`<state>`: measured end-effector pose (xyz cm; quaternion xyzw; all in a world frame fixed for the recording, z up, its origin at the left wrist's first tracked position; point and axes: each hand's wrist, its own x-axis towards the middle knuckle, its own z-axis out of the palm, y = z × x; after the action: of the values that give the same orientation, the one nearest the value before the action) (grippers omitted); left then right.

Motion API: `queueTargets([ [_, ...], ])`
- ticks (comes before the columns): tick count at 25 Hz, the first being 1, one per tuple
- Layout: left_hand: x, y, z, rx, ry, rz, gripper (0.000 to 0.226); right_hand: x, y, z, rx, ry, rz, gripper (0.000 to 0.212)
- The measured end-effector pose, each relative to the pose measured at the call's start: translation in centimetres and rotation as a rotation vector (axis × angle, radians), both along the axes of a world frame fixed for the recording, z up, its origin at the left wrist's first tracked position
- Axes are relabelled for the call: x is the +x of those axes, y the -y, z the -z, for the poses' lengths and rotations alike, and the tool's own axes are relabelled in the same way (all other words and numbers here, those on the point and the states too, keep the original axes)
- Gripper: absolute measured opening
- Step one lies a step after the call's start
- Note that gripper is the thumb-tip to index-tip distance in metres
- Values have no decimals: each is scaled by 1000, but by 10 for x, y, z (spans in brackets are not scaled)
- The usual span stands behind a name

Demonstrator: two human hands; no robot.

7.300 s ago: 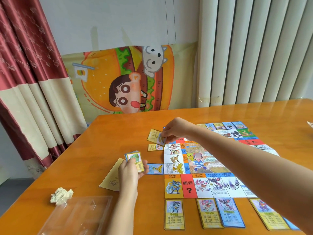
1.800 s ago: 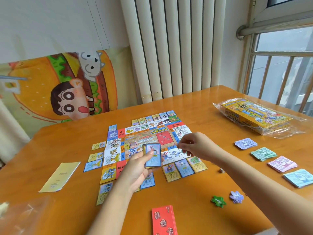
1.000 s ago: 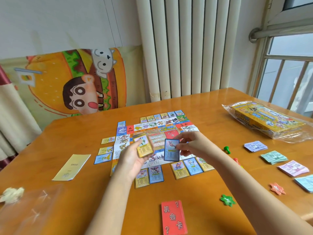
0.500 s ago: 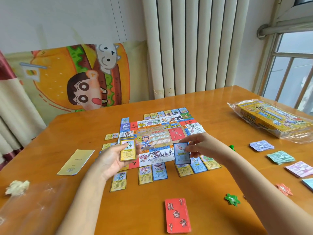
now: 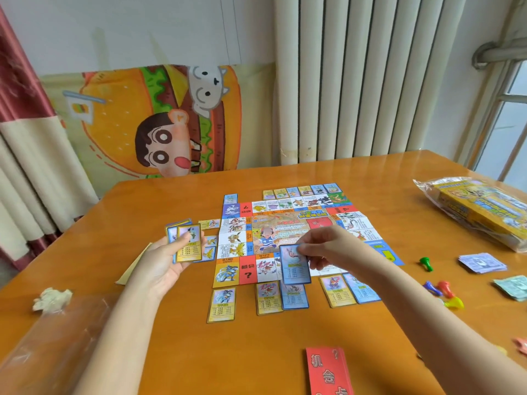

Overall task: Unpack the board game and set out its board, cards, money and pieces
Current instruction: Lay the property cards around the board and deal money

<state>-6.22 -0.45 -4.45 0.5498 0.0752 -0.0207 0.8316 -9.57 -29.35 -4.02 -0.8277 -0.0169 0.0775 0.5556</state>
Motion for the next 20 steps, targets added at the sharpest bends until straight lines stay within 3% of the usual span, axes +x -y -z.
queueTargets([
  [14,-3,5,7,-10,-77,-39,11,10,-6,0,149,-35,82,11],
  [20,-8,13,6,129,-68,-95,6,9,-8,-4,147,-34,-1,50],
])
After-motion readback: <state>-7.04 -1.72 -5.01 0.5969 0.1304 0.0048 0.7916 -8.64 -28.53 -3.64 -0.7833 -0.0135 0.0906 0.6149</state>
